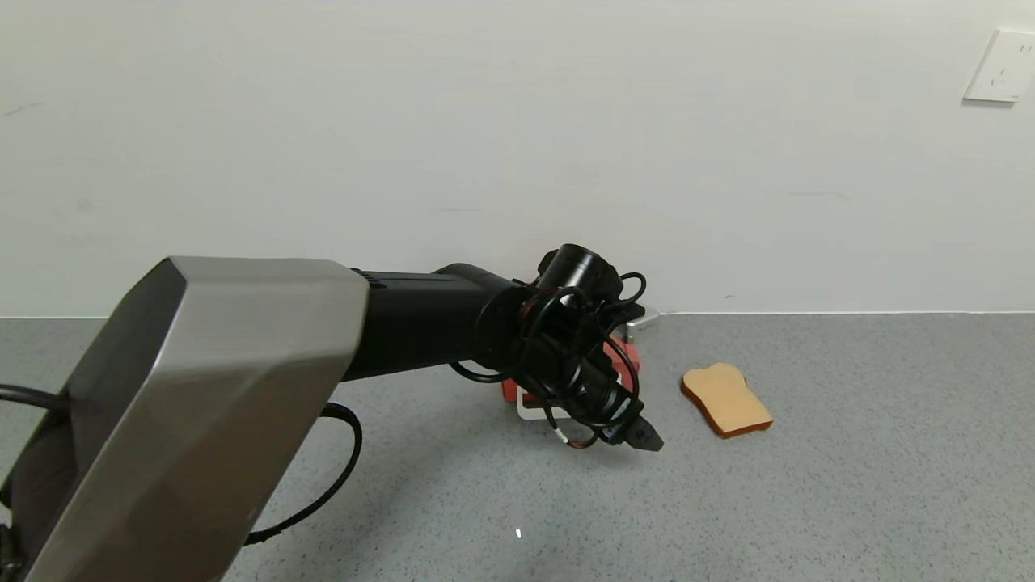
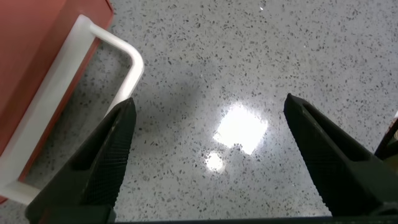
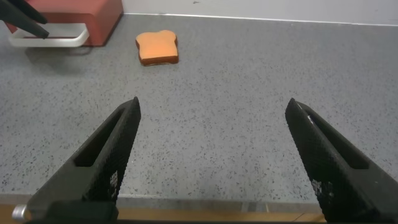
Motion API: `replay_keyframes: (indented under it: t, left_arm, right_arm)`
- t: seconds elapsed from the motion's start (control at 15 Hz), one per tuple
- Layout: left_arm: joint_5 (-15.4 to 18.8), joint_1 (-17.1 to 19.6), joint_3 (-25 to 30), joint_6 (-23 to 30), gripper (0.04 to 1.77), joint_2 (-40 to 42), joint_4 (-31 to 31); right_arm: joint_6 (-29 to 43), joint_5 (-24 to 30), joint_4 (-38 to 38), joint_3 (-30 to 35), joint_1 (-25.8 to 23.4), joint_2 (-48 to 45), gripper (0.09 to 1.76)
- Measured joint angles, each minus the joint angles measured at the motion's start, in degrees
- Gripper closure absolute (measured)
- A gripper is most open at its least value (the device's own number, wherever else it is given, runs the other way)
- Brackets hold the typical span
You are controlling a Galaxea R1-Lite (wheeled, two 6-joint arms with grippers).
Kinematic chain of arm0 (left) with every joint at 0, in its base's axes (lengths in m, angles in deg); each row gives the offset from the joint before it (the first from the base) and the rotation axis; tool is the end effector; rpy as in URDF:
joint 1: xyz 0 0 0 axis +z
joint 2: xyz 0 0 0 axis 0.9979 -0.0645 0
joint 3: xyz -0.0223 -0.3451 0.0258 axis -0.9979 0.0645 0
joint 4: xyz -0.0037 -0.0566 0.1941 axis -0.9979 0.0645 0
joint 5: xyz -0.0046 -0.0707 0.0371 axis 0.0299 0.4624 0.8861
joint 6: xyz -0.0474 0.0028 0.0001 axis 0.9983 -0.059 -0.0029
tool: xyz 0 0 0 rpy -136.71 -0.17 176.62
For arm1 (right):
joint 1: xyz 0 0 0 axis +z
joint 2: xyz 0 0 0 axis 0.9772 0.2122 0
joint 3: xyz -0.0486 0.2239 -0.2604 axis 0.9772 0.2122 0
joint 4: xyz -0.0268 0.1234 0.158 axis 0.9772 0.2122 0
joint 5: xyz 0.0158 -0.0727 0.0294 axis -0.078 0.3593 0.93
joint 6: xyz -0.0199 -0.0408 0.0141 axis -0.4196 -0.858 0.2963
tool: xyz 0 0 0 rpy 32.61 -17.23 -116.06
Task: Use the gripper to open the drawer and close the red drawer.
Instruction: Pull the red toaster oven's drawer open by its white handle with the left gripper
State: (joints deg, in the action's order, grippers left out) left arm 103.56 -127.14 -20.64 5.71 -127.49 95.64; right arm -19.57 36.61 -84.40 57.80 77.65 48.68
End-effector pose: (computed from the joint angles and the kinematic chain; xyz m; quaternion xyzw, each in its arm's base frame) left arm 0.3815 -0.3447 0.1600 0.1681 0.3740 -0.4508 0.7928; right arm -0.0320 0.0004 0.0753 -0.0012 0.0045 0.0018 1.0000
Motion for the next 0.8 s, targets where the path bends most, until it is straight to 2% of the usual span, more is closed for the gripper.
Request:
replay_keyframes:
  t: [0.27, 0.8]
  left_arm:
    - [0.2, 0.3, -2.1, 1.2, 0.09, -2.8, -0.6]
    - [1.3, 0.6, -2.6, 1.2, 0.09, -6.0, -7.6]
  right_arm:
    - [0.0, 0.0, 0.0, 0.0, 0.0, 0.0, 0.14]
    - [0.0, 0.0, -0.1, 0.1, 0.0, 0.0, 0.14]
